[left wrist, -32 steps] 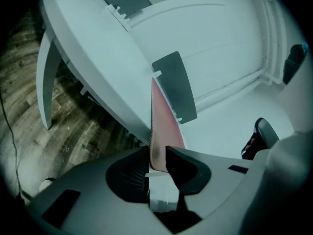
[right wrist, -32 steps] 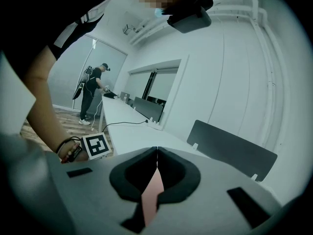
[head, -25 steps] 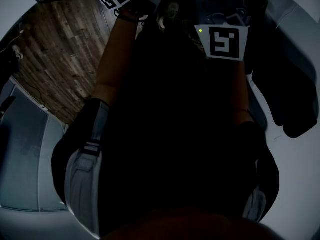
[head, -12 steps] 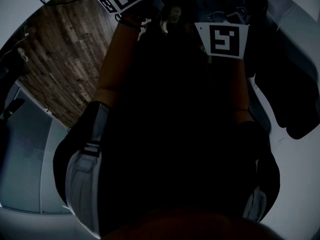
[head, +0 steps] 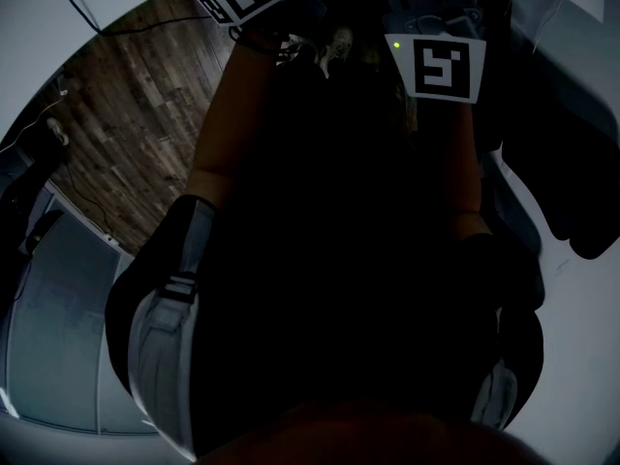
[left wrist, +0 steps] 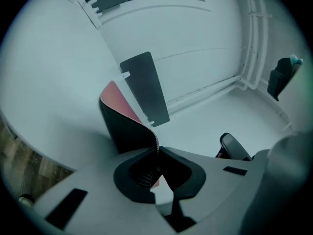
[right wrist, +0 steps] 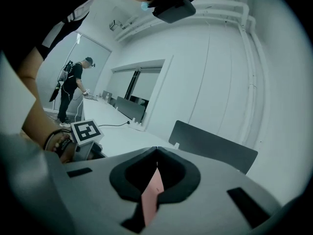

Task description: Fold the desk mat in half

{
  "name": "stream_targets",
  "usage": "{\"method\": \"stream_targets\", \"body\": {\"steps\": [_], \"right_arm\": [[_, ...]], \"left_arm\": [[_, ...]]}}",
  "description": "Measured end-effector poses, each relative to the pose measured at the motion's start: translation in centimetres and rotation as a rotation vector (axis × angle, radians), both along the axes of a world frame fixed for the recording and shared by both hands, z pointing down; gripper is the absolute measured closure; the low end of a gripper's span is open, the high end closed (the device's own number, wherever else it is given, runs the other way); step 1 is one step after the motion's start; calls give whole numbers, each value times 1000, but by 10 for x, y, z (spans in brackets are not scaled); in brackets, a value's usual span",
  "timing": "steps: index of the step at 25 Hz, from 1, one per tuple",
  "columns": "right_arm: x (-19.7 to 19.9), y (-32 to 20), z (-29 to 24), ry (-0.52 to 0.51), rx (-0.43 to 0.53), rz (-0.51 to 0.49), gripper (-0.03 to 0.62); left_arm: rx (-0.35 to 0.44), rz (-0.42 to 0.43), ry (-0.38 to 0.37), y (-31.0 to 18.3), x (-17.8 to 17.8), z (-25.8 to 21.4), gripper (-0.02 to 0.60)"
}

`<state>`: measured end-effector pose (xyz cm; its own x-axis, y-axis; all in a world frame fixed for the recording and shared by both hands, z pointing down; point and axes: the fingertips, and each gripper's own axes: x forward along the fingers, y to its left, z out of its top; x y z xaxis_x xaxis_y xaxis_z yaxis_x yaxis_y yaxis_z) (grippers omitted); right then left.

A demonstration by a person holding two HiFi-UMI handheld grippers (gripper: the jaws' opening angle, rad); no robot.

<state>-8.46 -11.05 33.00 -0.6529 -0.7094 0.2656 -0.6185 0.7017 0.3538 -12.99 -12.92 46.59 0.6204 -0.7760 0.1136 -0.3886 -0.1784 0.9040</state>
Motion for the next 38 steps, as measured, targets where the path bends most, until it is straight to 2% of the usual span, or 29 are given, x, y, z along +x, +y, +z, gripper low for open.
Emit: {"method": "stream_targets", "body": {"steps": [8, 14, 27, 32, 38], "right_arm": [[10, -31, -22, -48, 40, 69, 565], [27, -63, -31, -78, 70, 67, 565], [71, -137, -24, -196, 21, -31, 565], [94, -154, -18, -216, -2, -40, 565], [109, -173, -27, -232, 13, -14, 565]], "left_arm": [[63, 56, -14, -35, 15, -32, 555], [81, 64, -24, -62, 30, -41, 555], [65, -56, -66, -123, 55, -44, 555], [62, -72, -71, -141, 77, -44, 555], [80, -47, -64, -160, 95, -57, 555]]}}
